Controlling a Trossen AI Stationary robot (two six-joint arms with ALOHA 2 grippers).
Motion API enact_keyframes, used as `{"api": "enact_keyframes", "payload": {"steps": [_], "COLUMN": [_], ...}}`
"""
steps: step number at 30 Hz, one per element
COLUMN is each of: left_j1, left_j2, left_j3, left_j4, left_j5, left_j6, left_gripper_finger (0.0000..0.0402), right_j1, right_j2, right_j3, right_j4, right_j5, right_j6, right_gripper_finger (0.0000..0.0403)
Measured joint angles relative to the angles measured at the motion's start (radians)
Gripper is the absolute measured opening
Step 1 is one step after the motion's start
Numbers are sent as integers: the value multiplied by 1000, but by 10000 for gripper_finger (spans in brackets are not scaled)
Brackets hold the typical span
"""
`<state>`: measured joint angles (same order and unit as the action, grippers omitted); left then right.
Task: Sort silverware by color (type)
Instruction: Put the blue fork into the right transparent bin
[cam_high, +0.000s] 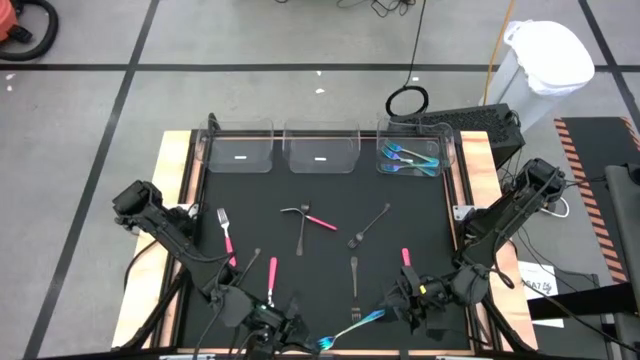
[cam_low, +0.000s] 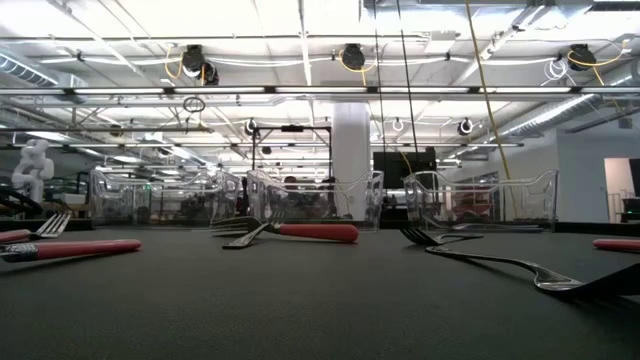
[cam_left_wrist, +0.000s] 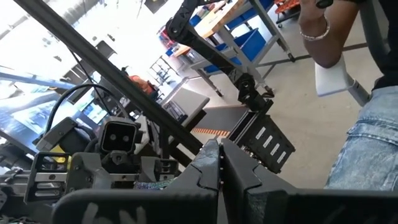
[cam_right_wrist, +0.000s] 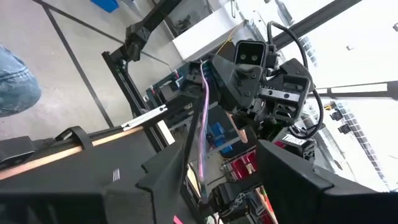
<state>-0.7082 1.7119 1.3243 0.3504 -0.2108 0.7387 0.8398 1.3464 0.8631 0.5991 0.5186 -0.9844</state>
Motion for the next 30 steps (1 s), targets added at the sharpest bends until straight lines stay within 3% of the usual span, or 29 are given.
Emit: {"api": "enact_keyframes", "payload": {"steps": [14,30], "left_j1": [1,2], "left_j2": [0,1], "left_j3": [0,0], "left_j4": [0,0], "left_j5": [0,-1], "left_j6": [0,0], "left_gripper_finger": [0,0], "right_j1": [0,0], "right_j2": [0,0], "right_j3": [0,0], "right_j4": [-5,-24], "right_j5": [0,0], "right_j6": [-4,15], "right_gripper_finger": [133,96]}}
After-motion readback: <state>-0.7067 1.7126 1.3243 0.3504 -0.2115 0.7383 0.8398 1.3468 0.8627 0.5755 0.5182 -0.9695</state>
